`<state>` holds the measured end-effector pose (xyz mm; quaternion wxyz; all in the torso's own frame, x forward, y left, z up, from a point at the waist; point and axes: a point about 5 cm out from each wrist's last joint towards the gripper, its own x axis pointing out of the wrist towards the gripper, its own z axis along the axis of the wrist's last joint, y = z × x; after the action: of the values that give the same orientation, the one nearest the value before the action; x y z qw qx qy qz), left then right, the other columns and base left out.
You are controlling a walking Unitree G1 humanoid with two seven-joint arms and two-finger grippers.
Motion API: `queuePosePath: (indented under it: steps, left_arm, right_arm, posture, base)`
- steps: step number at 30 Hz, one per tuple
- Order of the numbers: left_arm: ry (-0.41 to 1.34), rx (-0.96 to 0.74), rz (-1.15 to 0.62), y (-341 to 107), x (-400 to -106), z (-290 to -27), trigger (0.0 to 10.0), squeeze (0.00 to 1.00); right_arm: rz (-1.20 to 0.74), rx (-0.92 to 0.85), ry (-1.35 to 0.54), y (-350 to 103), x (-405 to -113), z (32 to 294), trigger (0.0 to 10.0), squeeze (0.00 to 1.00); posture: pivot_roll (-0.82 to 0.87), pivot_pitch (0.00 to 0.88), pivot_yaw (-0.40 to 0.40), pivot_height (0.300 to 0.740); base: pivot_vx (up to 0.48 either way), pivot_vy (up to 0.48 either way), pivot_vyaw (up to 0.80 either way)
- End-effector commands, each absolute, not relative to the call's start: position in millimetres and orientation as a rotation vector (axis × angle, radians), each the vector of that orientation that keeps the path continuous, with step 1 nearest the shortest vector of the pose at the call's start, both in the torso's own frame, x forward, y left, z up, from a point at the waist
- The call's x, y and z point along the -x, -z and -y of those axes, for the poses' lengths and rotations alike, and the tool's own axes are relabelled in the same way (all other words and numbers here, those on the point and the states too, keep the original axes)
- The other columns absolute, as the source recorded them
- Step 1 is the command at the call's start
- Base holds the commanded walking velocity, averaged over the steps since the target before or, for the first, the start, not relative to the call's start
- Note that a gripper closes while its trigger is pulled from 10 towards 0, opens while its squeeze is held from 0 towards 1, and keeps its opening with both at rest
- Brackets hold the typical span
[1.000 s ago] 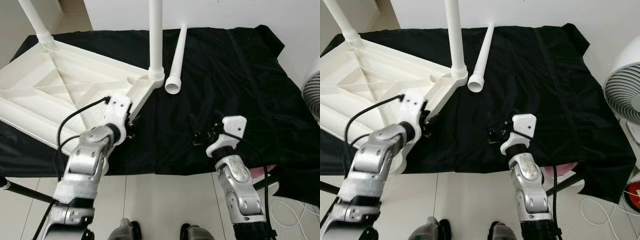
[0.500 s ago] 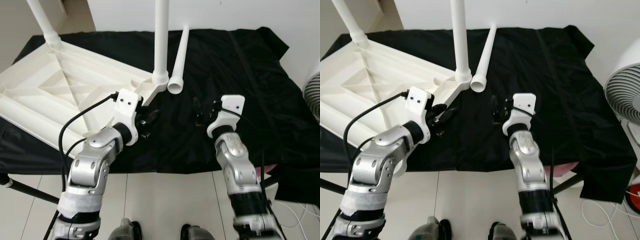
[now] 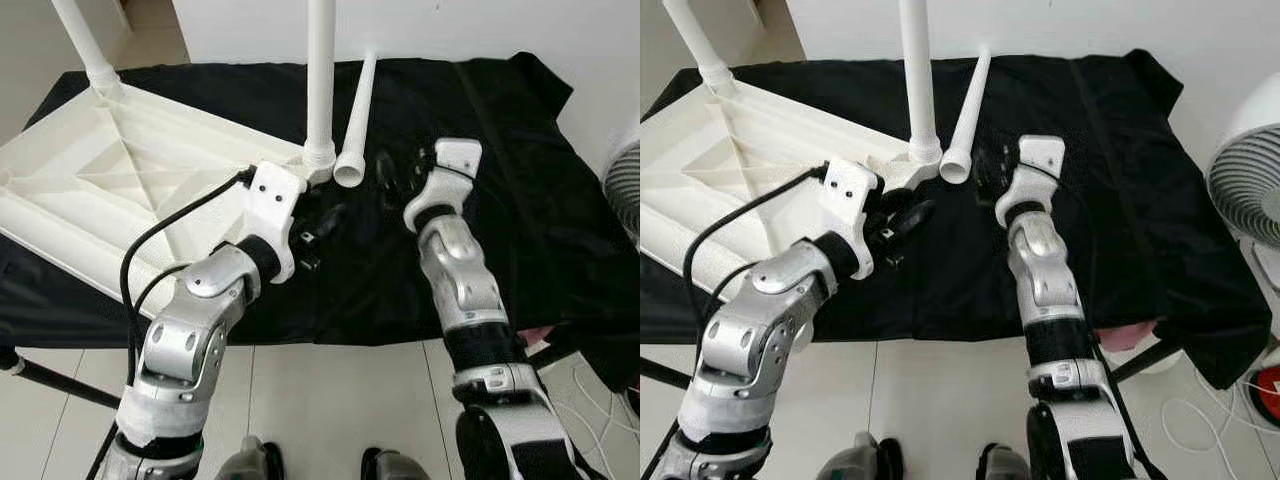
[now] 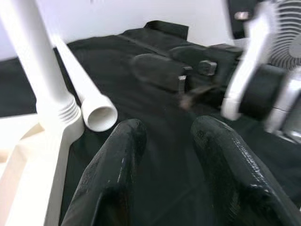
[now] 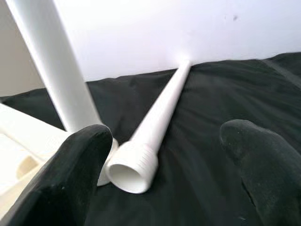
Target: Building children table
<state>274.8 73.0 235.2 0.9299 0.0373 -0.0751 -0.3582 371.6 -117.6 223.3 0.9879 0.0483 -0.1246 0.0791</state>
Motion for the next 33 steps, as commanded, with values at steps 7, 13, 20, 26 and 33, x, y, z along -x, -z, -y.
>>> queuePosePath:
  steps: [7, 13, 20, 26, 33]
  left_arm:
    - [0.811, -0.134, 0.196, -241.8, -262.3, -68.5, 10.0, 0.0]
    - [0.754, -0.168, 0.164, -232.7, -260.9, -73.7, 10.0, 0.0]
    - [0.731, -0.177, 0.163, -235.5, -258.8, -78.4, 10.0, 0.0]
    - [0.72, -0.196, 0.156, -235.0, -256.1, -81.3, 10.0, 0.0]
    - [0.71, -0.204, 0.148, -233.7, -252.6, -82.8, 10.0, 0.0]
  right_arm:
    - [0.24, -0.065, -0.189, -236.4, -390.2, 101.1, 10.0, 0.32]
    - [0.217, -0.094, -0.23, -239.9, -399.7, 84.6, 10.0, 0.0]
    - [0.2, -0.131, -0.253, -241.9, -404.8, 67.9, 10.0, 0.0]
    - [0.168, -0.192, -0.245, -242.5, -406.8, 54.2, 10.0, 0.0]
    - [0.149, -0.219, -0.188, -245.1, -408.6, 45.9, 10.0, 0.0]
  posture:
    - [0.01, 0.223, 0.077, 0.74]
    - [0.04, 0.251, 0.072, 0.74]
    - [0.07, 0.267, 0.076, 0.74]
    - [0.1, 0.281, 0.081, 0.74]
    - [0.12, 0.294, 0.084, 0.74]
  base:
    - [0.0, 0.0, 0.0]
    - [0.0, 0.0, 0.0]
    - [0.0, 0.0, 0.0]
    - [0.0, 0.0, 0.0]
    - [0.0, 0.0, 0.0]
